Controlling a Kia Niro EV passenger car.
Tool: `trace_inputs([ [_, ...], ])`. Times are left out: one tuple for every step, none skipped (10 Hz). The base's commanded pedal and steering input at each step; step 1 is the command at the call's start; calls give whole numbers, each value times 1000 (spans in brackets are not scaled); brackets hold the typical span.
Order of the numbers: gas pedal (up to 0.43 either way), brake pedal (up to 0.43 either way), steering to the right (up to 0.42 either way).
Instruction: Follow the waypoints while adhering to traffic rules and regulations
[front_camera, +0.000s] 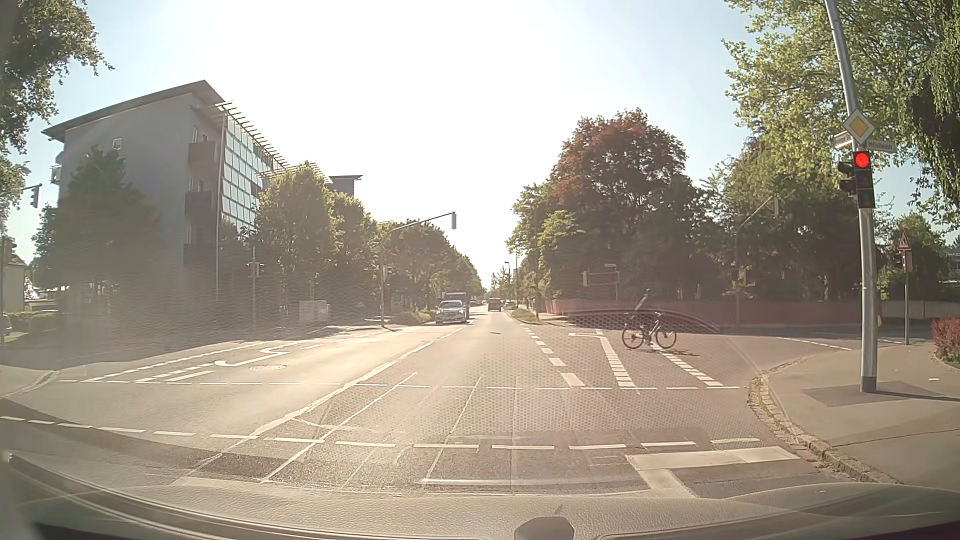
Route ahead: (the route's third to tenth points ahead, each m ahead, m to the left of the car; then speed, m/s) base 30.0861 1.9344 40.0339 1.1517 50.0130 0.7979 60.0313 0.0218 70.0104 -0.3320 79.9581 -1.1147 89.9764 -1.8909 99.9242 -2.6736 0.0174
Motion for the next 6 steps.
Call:
trace_inputs([
  [0,250,-7],
  [0,256,-7],
  [0,256,-7],
  [0,256,-7],
  [0,256,-7],
  [0,250,-7],
])
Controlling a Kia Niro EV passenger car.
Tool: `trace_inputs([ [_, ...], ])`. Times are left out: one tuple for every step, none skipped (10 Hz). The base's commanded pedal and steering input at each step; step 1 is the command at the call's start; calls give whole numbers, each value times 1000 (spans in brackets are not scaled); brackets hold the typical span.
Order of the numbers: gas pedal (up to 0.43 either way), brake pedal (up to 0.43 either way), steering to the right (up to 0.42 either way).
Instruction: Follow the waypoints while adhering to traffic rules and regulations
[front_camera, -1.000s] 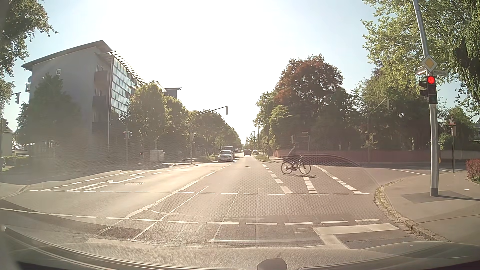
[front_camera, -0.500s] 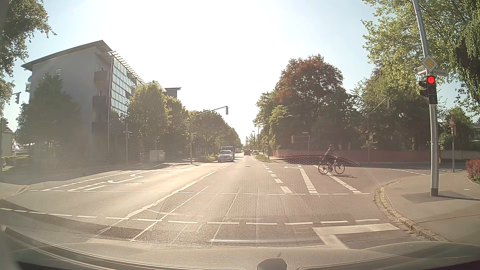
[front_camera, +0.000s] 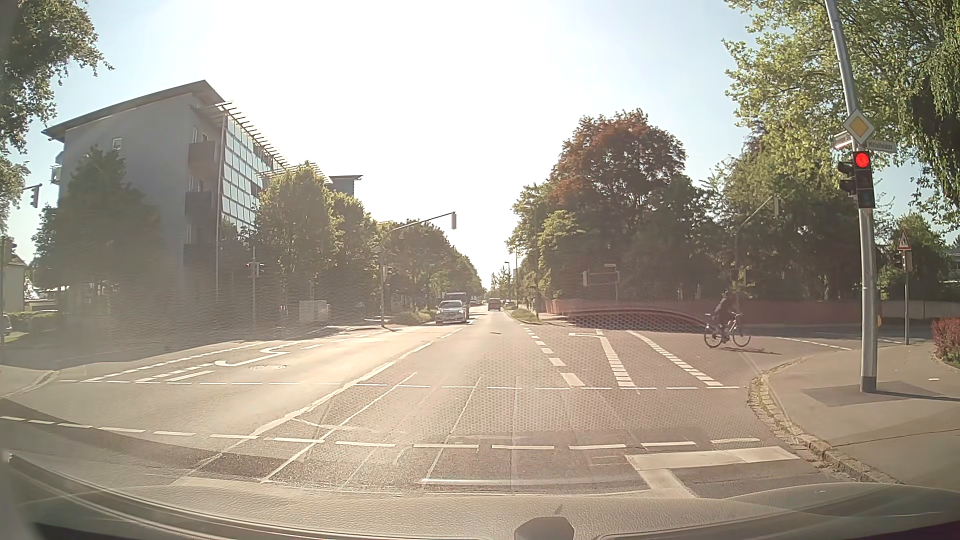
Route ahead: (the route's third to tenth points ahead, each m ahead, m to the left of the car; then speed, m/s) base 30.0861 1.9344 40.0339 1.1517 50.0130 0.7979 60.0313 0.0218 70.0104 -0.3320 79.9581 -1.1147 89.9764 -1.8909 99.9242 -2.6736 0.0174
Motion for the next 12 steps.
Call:
trace_inputs([
  [0,256,-7],
  [0,256,-7],
  [0,256,-7],
  [0,250,-7],
  [0,250,-7],
  [0,256,-7],
  [0,256,-7],
  [0,256,-7],
  [0,256,-7],
  [0,256,-7],
  [0,256,-7],
  [0,256,-7],
])
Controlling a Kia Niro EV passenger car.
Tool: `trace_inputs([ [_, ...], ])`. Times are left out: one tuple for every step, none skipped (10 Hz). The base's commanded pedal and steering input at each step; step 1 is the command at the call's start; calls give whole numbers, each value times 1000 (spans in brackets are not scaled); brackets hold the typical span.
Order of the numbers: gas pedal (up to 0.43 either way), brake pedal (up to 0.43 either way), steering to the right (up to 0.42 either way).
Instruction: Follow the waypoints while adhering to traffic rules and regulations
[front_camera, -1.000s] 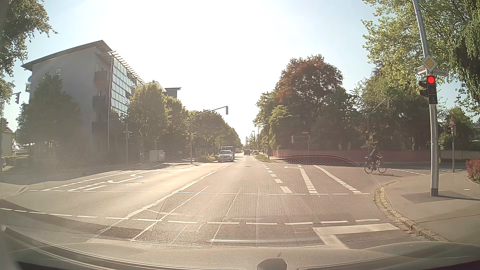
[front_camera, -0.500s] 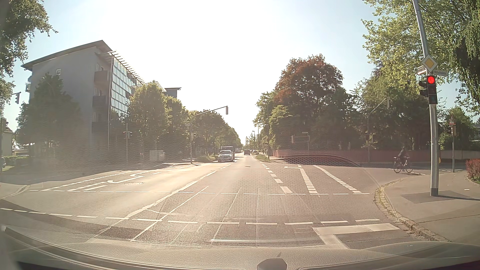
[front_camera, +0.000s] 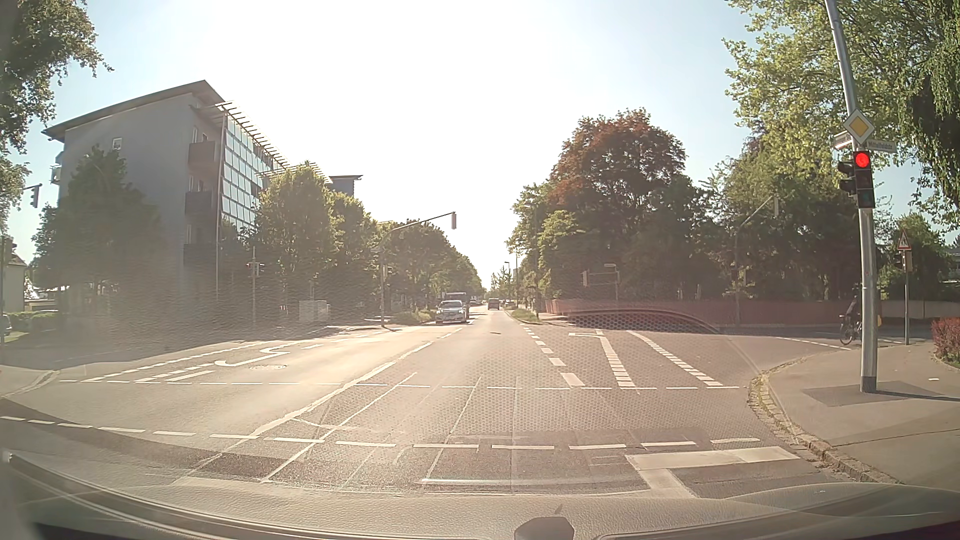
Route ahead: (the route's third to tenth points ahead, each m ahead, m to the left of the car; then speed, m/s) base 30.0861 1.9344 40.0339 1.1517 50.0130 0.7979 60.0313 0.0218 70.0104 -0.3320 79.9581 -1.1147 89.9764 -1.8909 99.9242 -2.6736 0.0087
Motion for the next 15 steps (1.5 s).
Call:
trace_inputs([
  [0,256,-7],
  [0,256,-7],
  [0,256,-7],
  [0,256,-7],
  [0,256,-7],
  [0,256,-7],
  [0,256,-7],
  [0,256,-7],
  [0,256,-7],
  [0,256,-7],
  [0,256,-7],
  [0,256,-7],
  [0,256,-7],
  [0,256,-7],
  [0,256,-7],
])
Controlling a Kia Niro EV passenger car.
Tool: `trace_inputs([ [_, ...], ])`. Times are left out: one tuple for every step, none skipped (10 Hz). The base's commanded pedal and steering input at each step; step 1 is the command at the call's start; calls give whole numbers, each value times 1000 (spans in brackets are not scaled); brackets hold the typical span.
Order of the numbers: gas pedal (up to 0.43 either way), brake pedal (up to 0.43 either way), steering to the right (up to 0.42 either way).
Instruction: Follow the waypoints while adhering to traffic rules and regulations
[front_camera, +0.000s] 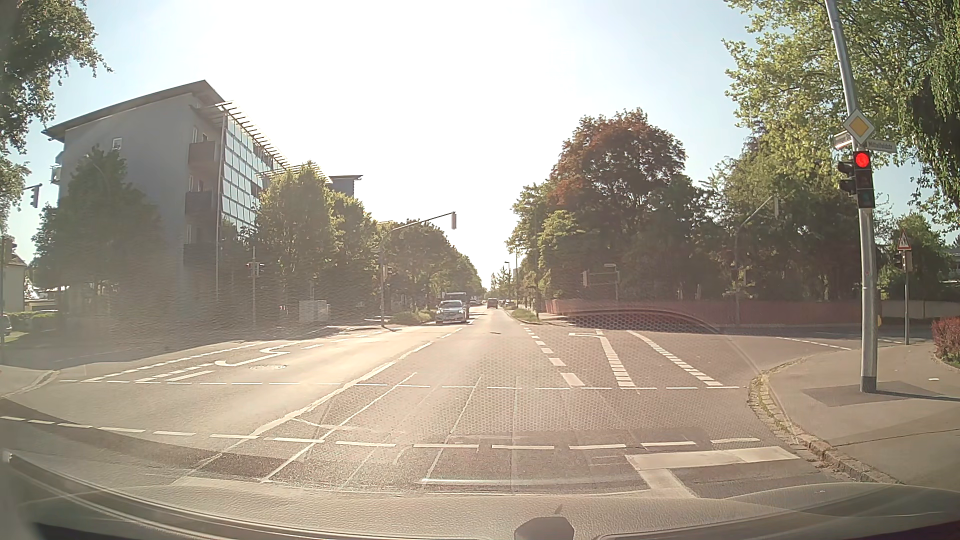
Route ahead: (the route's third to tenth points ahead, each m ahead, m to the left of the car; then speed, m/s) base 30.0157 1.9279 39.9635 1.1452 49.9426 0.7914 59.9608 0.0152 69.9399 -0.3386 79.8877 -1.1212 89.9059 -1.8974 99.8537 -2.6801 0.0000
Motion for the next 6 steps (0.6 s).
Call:
trace_inputs([
  [0,256,-7],
  [0,256,-7],
  [0,256,-7],
  [0,256,-7],
  [0,256,-8],
  [0,256,-7],
])
